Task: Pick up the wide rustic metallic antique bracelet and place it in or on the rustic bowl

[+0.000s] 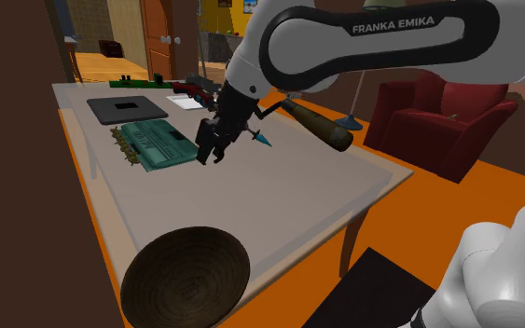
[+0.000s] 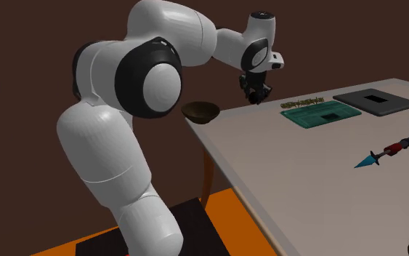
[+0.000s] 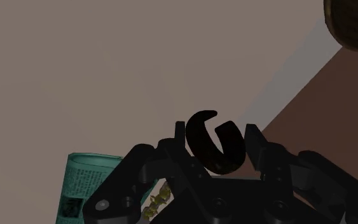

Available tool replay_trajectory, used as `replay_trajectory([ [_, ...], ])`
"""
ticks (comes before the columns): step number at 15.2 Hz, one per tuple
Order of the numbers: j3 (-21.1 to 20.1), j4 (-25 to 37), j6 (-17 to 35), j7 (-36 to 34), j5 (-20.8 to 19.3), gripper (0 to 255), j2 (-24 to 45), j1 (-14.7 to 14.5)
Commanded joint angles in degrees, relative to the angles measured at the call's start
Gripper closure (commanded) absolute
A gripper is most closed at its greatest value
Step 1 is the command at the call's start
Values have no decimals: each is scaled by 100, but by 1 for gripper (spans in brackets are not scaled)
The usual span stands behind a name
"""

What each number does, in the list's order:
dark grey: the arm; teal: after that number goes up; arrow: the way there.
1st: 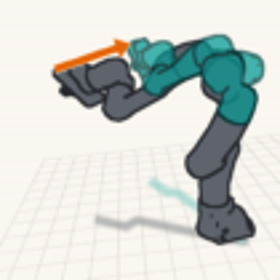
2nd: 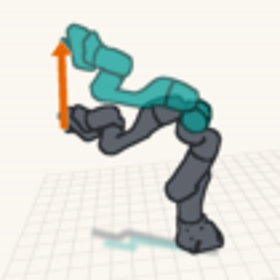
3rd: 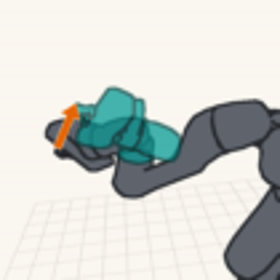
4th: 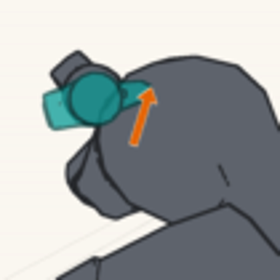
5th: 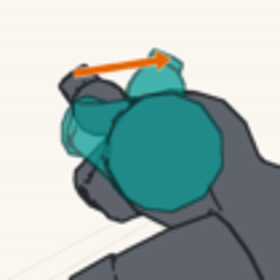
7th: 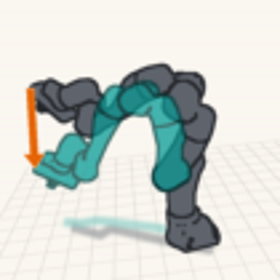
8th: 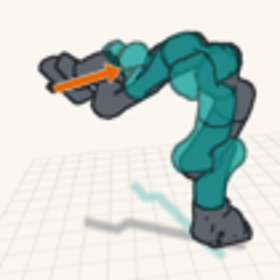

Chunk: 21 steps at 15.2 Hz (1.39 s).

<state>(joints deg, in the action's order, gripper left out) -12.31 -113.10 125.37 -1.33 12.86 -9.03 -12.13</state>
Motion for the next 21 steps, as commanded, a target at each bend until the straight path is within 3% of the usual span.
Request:
replay_trajectory([
  [1,7,134,-160,-26,-14,255,-26,6],
  [3,10,239,-265,-46,-27,255,-27,10],
  [7,-285,-143,-156,-534,-63,255,-392,-178],
  [21,-1549,-645,-17,-2427,-234,255,-1050,-734],
])
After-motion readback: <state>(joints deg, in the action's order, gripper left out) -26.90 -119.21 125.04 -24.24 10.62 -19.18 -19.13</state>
